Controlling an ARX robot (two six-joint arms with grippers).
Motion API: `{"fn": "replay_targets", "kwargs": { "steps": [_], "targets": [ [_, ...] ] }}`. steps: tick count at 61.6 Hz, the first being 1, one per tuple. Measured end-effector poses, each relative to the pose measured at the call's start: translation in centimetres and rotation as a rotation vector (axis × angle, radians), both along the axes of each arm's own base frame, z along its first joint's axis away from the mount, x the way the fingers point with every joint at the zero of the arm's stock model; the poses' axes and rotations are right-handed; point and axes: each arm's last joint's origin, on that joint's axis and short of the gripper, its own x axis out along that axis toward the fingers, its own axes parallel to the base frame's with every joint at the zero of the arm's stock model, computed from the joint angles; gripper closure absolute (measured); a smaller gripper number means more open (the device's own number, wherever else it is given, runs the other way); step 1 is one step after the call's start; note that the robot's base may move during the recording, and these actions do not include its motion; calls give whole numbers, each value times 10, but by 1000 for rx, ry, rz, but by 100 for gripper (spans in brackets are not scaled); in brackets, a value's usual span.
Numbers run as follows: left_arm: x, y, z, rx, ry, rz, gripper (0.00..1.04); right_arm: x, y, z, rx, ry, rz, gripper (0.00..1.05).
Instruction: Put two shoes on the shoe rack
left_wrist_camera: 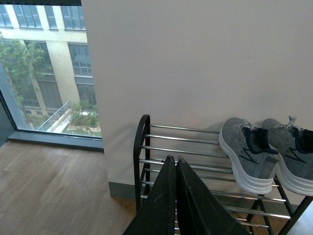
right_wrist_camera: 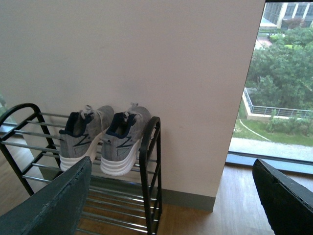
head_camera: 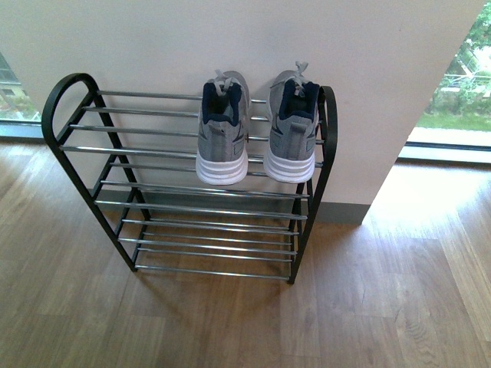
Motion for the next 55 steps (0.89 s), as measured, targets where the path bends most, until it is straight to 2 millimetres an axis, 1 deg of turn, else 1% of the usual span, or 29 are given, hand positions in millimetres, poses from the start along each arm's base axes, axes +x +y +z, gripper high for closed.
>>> {"fn": "replay_targets", "kwargs": {
  "steps": [9,15,17,24,32,33,39,41,44,55],
  "targets": [
    [0,0,0,-1,0,0,103,0,0,0,0,0,0,9],
    [0,0,0,0,0,0,87,0,0,0,0,0,0,9],
    [0,0,0,0,0,0,80,0,0,0,0,0,0,9],
    [0,0,0,0,0,0,62,0,0,0,0,0,0,9],
    [0,0,0,0,0,0,32,0,0,0,0,0,0,9],
    [0,0,0,0,0,0,30,0,0,0,0,0,0,9],
    [0,0,0,0,0,0,11,0,0,0,0,0,0,9],
    [0,0,0,2,0,0,8,0,0,0,0,0,0,9],
    [0,0,0,2,0,0,10,0,0,0,0,0,0,9],
    [0,0,0,2,0,0,9,0,0,0,0,0,0,9]
  ]
}}
